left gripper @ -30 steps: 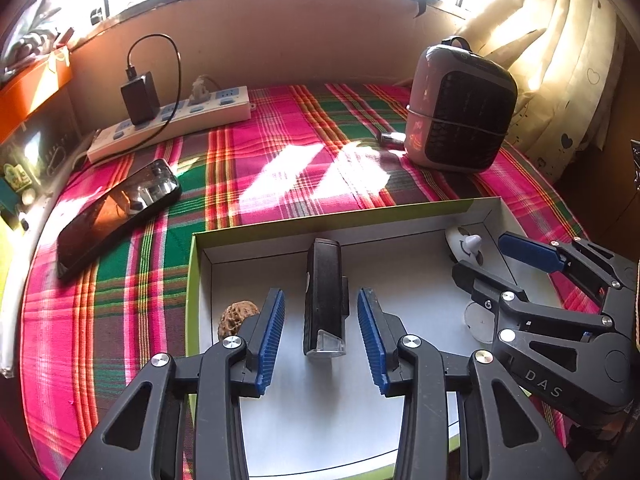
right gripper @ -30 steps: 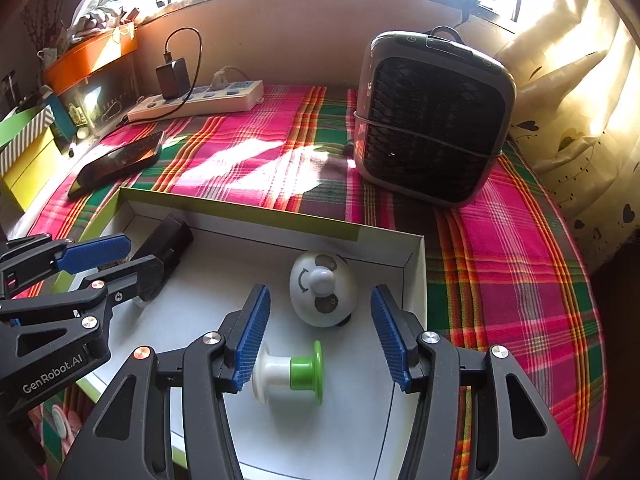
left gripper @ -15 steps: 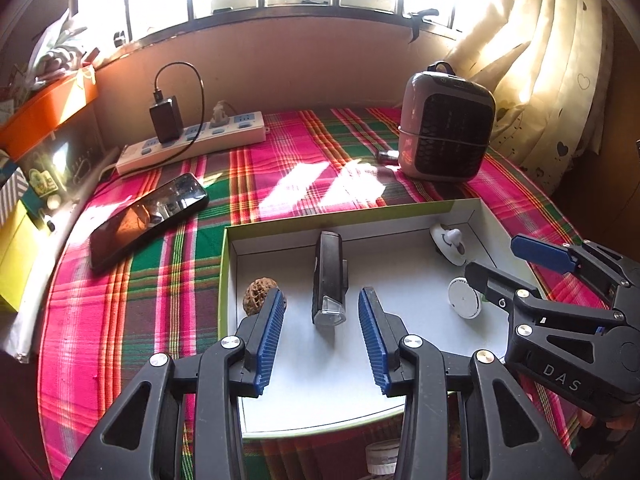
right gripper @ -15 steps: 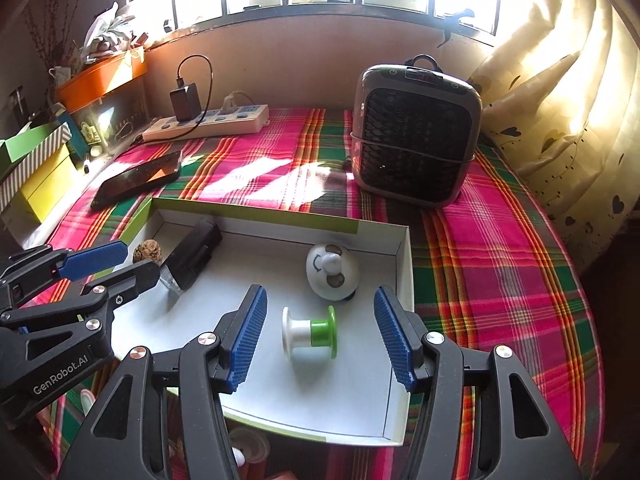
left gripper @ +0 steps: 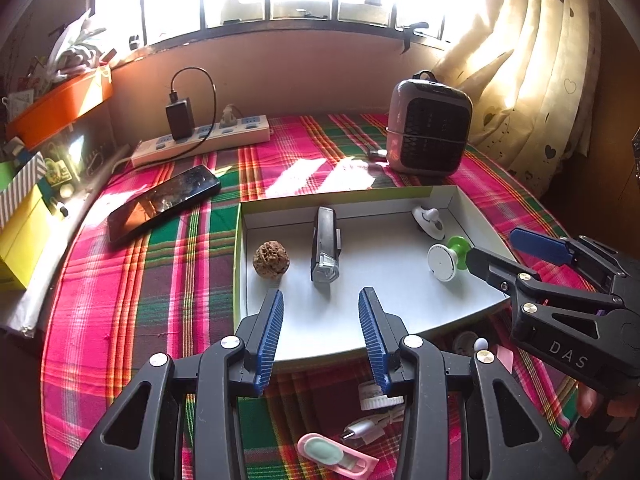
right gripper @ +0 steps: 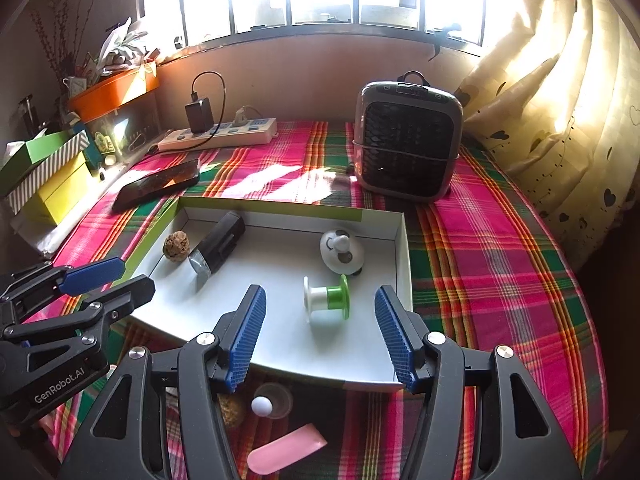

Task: Organize objects
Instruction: 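Withdraw both tools from the tray toward the pink clips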

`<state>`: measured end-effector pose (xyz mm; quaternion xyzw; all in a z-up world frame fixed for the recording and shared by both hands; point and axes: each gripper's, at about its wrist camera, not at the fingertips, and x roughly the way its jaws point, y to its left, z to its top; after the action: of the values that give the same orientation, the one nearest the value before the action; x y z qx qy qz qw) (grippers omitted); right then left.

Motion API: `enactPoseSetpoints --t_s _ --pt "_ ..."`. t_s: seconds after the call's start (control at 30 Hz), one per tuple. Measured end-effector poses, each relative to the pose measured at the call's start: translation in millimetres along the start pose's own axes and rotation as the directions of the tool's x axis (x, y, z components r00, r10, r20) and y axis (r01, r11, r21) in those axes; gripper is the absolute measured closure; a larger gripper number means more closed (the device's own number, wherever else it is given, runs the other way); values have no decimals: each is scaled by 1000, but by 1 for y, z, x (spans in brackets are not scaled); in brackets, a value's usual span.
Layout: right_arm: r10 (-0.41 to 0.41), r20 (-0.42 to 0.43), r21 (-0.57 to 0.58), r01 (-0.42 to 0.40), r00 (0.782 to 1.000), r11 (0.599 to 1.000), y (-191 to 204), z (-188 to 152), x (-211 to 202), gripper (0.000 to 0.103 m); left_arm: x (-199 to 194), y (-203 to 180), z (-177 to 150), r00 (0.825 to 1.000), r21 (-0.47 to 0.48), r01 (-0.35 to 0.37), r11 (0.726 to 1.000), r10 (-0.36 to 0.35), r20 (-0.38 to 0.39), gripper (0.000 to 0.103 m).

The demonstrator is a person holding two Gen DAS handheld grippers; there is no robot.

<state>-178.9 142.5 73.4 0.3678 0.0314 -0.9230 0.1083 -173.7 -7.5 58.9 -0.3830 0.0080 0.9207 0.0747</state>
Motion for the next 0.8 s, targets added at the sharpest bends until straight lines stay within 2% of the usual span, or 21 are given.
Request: enactPoseSetpoints --t_s 0.4,0.53,0.8 --pt "9 9 13 -9 1000 1000 2 -25 -22 41 -16 12 -24 1000 -34 -3 999 3 4 61" --pt "12 5 31 -12 1000 999 0 -32 -25 40 -17 23 -33 1000 -76 20 997 -22 -20 59" --pt "11 -16 47 -10 1000 999 -2 -51 -28 36 -24 28 -50 998 -80 42 996 -45 -35 55"
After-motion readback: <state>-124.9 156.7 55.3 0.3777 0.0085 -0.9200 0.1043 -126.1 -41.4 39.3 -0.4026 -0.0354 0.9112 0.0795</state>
